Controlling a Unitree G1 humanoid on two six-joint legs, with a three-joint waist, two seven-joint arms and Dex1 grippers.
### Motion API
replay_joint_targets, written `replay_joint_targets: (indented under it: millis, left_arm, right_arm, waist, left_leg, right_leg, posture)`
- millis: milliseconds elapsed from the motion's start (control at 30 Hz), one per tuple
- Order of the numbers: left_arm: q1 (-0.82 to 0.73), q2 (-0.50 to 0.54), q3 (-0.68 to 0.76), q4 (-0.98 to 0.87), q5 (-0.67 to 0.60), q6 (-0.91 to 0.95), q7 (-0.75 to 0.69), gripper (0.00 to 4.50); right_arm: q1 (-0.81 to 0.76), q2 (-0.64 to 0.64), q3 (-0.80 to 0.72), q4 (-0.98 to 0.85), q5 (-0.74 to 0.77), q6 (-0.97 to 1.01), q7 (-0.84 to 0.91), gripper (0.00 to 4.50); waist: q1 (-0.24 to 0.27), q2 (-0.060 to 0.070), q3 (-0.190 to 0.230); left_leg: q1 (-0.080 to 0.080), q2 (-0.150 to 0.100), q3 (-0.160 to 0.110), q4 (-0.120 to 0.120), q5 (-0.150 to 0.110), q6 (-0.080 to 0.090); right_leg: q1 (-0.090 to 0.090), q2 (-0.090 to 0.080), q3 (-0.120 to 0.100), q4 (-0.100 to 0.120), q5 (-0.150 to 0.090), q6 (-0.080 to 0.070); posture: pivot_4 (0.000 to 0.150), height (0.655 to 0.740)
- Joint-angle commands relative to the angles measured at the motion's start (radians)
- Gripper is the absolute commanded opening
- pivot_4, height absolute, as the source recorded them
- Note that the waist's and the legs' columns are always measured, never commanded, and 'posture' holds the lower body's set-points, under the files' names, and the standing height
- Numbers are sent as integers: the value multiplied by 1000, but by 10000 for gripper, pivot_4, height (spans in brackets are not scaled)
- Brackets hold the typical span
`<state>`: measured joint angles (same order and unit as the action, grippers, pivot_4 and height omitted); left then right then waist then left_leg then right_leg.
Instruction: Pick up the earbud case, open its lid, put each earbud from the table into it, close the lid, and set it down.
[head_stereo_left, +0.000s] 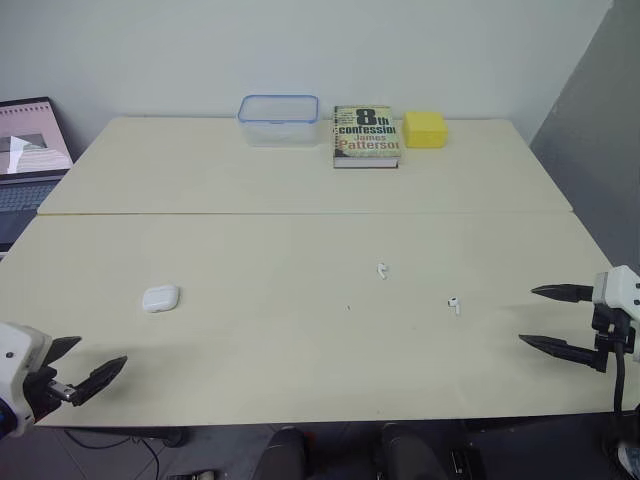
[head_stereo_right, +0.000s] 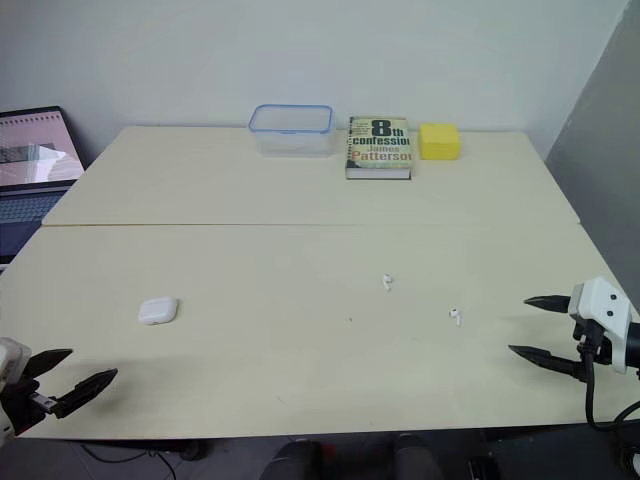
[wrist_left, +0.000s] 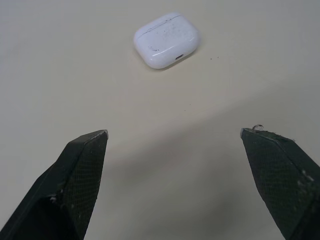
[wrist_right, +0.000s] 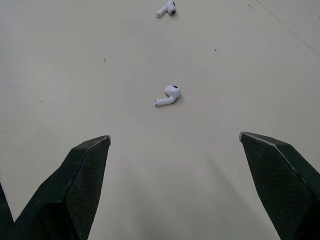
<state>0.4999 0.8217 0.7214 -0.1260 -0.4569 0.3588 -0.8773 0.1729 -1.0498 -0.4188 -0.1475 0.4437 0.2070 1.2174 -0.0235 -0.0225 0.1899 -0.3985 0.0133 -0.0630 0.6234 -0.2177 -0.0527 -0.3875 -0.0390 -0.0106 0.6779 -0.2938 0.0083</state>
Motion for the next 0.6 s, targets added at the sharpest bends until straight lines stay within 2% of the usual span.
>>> replay_joint_targets:
  millis: [33, 600]
  left_arm:
    - [-22, 4, 30, -2, -5, -22, -5, 45000]
    - [-54, 17, 54, -39, -54, 39, -77, 45000]
  right_arm:
    - [0, 4, -35, -2, -4, -9, -5, 43388]
    - [-45, 7, 11, 36, -11, 19, 13, 43388]
  waist:
    - [0, 0, 0]
    - [-1, 0, 0]
  left_leg:
    - [0, 0, 0, 0, 0, 0]
    - [1, 0, 2, 0, 0, 0]
  right_leg:
    - [0, 0, 0, 0, 0, 0]
    - [0, 1, 0, 1, 0, 1]
  posture:
    - [1500, 7400]
    - [1500, 7400]
